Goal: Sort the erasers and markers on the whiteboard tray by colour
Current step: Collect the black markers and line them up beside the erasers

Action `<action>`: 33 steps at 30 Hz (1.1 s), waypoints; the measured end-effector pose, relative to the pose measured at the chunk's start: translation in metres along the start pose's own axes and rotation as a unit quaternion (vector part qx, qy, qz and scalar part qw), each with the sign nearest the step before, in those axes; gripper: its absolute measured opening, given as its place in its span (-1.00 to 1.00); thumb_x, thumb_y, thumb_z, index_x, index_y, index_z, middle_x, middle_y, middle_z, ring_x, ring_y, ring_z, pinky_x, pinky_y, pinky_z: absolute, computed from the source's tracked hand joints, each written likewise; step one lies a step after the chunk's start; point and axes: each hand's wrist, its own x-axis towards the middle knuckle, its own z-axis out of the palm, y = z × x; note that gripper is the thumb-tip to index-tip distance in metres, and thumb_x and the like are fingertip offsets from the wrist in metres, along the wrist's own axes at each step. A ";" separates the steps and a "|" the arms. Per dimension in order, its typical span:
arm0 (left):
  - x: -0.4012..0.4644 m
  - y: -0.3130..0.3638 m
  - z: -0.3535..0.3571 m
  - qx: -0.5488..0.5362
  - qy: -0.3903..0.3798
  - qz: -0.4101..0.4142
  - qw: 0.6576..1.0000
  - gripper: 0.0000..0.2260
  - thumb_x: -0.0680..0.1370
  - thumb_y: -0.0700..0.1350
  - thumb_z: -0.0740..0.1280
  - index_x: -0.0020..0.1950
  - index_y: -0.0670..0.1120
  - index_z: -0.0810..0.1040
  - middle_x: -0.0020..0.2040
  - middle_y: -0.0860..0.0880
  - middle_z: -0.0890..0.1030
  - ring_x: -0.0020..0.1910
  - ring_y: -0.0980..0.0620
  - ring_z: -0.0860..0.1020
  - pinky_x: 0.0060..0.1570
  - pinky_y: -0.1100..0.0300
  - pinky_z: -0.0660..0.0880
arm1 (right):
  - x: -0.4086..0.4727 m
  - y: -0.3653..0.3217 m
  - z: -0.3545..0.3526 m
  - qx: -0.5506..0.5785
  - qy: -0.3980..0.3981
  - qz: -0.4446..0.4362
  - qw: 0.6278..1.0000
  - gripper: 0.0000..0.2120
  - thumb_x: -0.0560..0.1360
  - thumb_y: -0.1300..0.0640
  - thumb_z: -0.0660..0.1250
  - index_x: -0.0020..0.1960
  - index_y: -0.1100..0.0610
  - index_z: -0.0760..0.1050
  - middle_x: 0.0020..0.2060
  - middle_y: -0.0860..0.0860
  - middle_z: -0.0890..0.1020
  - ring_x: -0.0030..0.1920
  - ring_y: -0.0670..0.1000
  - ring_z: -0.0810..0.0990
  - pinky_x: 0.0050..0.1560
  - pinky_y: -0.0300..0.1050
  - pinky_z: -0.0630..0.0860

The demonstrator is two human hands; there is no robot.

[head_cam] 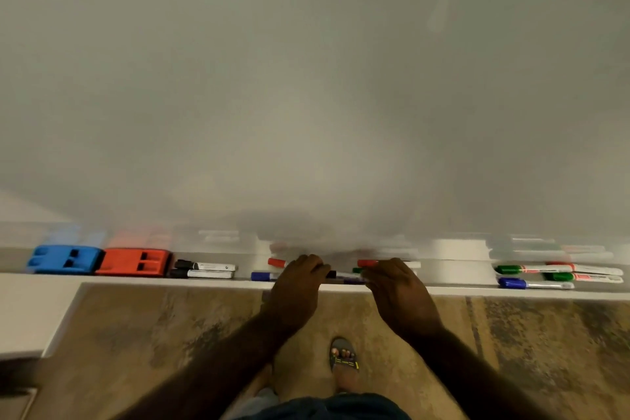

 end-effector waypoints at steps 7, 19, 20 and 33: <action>-0.052 -0.076 -0.045 -0.041 0.116 -0.093 0.988 -0.57 0.51 -0.28 0.43 0.38 -0.15 0.54 0.35 -0.12 0.57 0.34 -0.11 0.50 0.36 0.11 0.38 | 0.047 -0.084 0.038 0.036 0.004 -0.040 0.999 -0.84 0.50 0.24 0.44 0.07 0.13 0.67 -0.05 0.02 0.66 -0.03 0.06 0.55 -0.09 -0.05 0.53; -0.105 -0.187 -0.073 -0.189 0.198 -0.297 0.915 -0.58 0.54 -0.20 0.46 0.39 -0.19 0.52 0.35 -0.22 0.57 0.38 -0.21 0.48 0.34 0.06 0.34 | 0.126 -0.205 0.106 -0.006 -0.097 -0.097 0.991 -0.69 0.35 0.31 0.51 0.08 0.16 0.66 -0.04 0.08 0.67 0.02 0.16 0.62 -0.22 0.00 0.62; -0.106 -0.191 -0.072 -0.197 0.193 -0.298 0.914 -0.57 0.54 -0.19 0.47 0.40 -0.17 0.51 0.35 -0.20 0.57 0.37 -0.18 0.49 0.32 0.10 0.32 | 0.128 -0.211 0.111 -0.017 -0.099 -0.096 0.990 -0.69 0.33 0.30 0.52 0.06 0.16 0.65 -0.04 0.07 0.67 0.02 0.15 0.62 -0.24 -0.02 0.61; -0.101 -0.220 -0.071 -0.241 0.156 -0.260 0.922 -0.65 0.54 -0.28 0.39 0.31 -0.06 0.56 0.22 -0.08 0.63 0.18 -0.09 0.60 0.15 0.20 0.44 | 0.131 -0.247 0.148 -0.078 -0.083 -0.051 0.992 -0.72 0.48 0.24 0.27 0.16 0.20 0.60 0.11 0.13 0.60 0.15 0.14 0.53 -0.10 -0.04 0.60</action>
